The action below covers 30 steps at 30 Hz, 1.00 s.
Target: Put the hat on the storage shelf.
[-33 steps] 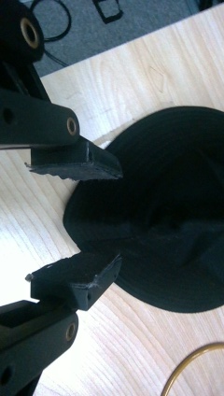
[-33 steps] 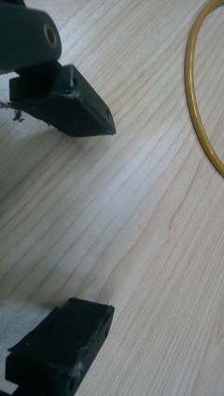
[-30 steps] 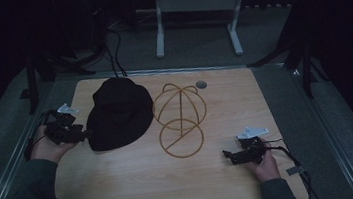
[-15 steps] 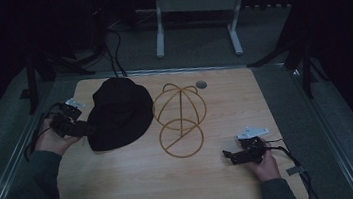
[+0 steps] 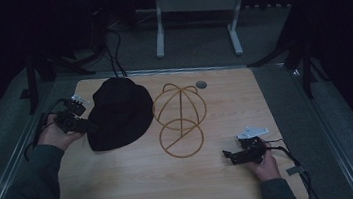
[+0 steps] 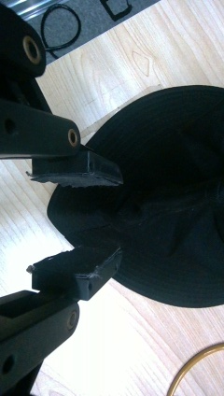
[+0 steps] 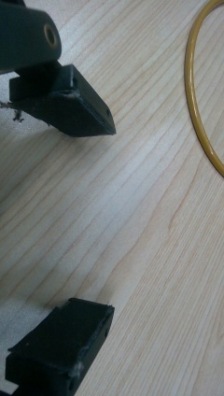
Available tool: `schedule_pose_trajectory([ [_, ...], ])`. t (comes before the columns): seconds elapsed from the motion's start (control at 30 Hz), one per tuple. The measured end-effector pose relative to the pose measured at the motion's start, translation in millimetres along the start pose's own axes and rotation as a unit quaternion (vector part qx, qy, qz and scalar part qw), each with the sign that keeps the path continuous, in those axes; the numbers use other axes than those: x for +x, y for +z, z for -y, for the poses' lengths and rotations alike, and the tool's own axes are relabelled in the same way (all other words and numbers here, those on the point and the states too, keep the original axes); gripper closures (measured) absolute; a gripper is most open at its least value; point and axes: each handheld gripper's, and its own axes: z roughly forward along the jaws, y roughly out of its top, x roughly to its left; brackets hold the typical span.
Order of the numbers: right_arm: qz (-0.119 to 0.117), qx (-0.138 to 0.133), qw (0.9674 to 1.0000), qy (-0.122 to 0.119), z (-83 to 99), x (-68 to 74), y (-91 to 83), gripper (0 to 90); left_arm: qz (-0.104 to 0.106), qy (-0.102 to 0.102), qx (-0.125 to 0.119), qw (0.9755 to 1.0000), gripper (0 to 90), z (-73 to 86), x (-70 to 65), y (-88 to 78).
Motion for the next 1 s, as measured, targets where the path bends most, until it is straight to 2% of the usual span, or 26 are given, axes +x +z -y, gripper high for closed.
schedule_pose_trajectory([
  [0.33,0.0,0.0,1.0,0.0,0.0,0.0,0.0,11.6,-0.012,-0.007,0.015,0.9998,54.2,-11.3,4.8,4.0],
  [0.6,0.001,-0.002,1.0,-0.004,0.1,-0.5,0.2,11.6,-0.014,-0.007,0.029,0.9995,54.8,-24.3,7.1,6.2],
  [1.0,0.001,-0.002,1.0,-0.004,0.1,-0.5,0.2,11.6,-0.009,-0.012,0.041,0.999,55.9,-34.2,8.7,13.2],
])
